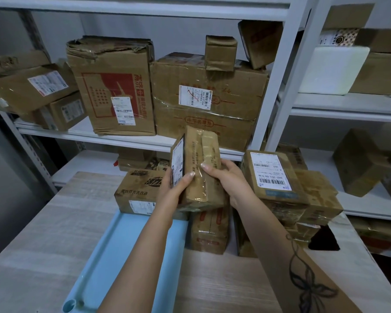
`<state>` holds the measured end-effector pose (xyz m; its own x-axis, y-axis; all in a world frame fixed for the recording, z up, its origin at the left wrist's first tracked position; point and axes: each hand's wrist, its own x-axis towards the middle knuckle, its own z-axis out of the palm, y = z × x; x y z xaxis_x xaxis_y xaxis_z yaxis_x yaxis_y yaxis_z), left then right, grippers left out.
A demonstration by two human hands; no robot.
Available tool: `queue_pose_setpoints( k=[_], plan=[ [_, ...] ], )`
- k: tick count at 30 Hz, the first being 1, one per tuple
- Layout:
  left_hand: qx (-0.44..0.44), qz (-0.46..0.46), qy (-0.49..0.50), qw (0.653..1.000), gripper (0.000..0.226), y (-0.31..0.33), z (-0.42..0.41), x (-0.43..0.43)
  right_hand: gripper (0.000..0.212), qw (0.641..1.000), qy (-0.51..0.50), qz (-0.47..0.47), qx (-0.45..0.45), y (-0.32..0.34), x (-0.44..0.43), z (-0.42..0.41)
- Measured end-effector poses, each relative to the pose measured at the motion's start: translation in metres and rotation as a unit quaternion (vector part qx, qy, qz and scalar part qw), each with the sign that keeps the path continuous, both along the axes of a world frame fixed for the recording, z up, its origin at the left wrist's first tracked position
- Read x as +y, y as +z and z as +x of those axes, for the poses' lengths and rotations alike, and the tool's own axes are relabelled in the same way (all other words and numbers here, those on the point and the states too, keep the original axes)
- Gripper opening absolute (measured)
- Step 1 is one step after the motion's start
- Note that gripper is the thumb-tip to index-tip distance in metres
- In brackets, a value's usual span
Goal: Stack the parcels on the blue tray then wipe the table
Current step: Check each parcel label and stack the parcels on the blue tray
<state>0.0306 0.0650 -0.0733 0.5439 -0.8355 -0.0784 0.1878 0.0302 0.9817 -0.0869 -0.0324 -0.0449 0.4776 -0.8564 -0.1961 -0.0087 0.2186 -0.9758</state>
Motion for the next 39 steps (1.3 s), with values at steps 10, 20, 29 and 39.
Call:
queue_pose_setpoints(
  k=[10, 20, 29, 39],
  plan=[
    [0.157, -0.095, -0.028, 0.983, 0.058, -0.006, 0.01, 0.004, 0.031, 0.993, -0.035, 0.09, -0.062, 0.0, -0.006, 0.005],
    [0.307, -0.147, -0.043, 0.94, 0.035, -0.01, 0.015, 0.009, 0.055, 0.981, 0.032, 0.184, -0.06, -0.003, 0.001, 0.005],
    [0.407, -0.111, -0.08, 0.903, 0.044, -0.021, 0.019, 0.01, 0.038, 0.97, 0.039, 0.211, -0.114, -0.001, 0.002, 0.004],
    [0.161, 0.0, 0.002, 0.987, 0.046, -0.017, 0.039, 0.003, 0.022, 0.978, 0.019, 0.182, -0.103, -0.007, -0.002, 0.008]
  ],
)
